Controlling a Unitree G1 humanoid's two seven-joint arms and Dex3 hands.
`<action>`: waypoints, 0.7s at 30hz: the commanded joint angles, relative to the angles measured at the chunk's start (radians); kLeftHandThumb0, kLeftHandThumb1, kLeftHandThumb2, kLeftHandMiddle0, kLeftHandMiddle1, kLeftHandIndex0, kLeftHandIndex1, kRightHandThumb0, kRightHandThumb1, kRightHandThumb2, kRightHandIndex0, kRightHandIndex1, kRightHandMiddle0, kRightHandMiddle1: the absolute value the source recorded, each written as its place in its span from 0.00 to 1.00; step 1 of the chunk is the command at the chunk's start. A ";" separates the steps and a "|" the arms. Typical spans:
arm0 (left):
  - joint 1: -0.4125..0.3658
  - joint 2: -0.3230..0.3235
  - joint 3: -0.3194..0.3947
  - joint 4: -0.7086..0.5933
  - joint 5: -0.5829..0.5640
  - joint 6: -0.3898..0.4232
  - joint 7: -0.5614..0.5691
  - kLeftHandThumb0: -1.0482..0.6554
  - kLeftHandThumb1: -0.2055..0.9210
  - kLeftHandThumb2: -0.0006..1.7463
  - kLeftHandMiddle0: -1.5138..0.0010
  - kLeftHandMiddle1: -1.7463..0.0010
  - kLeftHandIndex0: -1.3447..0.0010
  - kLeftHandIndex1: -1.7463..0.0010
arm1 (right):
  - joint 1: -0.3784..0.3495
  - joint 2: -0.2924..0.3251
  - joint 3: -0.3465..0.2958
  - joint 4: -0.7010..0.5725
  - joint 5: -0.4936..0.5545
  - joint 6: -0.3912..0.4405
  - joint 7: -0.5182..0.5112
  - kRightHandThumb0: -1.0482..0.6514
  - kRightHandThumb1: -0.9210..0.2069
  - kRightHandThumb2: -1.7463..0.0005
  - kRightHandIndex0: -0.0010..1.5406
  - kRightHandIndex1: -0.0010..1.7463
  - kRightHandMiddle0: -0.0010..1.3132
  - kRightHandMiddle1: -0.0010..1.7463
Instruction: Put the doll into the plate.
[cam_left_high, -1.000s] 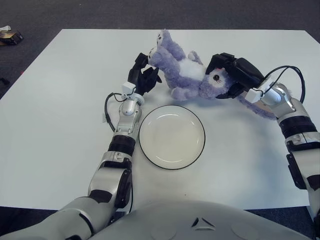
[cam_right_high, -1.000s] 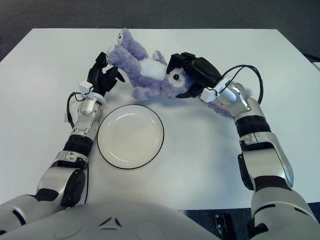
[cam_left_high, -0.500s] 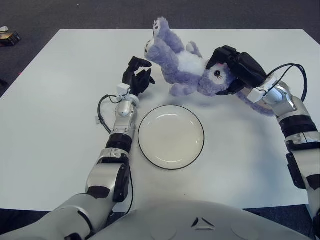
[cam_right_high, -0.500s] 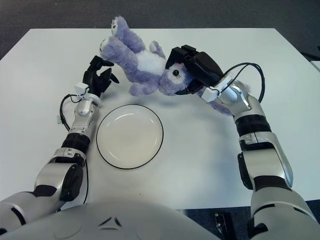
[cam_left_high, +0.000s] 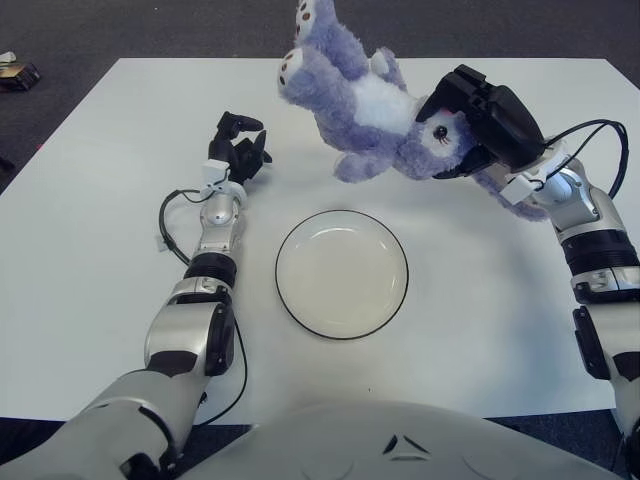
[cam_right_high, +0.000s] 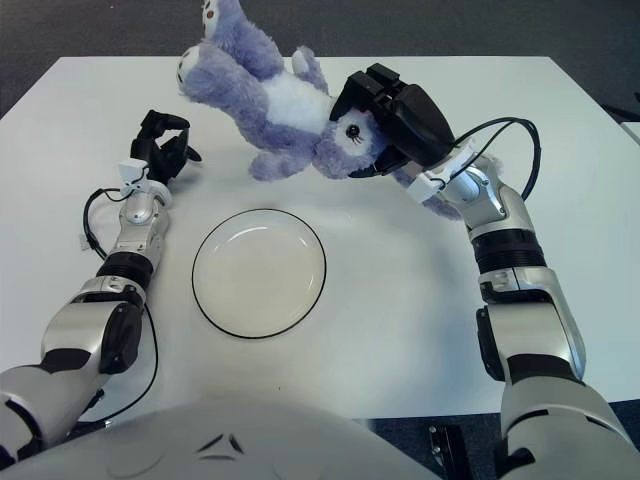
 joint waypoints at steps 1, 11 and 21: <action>-0.013 0.017 0.003 0.019 0.010 0.001 0.023 0.41 1.00 0.17 0.44 0.10 0.67 0.14 | 0.026 0.001 -0.028 -0.059 -0.012 0.009 -0.024 0.61 0.50 0.27 0.35 0.99 0.31 1.00; -0.031 0.026 0.001 0.031 0.013 0.011 0.032 0.41 1.00 0.17 0.43 0.12 0.67 0.15 | 0.036 0.008 -0.056 -0.096 -0.132 -0.064 -0.149 0.61 0.49 0.28 0.35 0.99 0.30 1.00; -0.054 0.021 -0.004 0.047 0.024 0.030 0.044 0.41 1.00 0.17 0.43 0.13 0.67 0.15 | 0.109 0.014 -0.033 -0.137 -0.098 -0.094 -0.139 0.61 0.48 0.29 0.35 0.99 0.30 1.00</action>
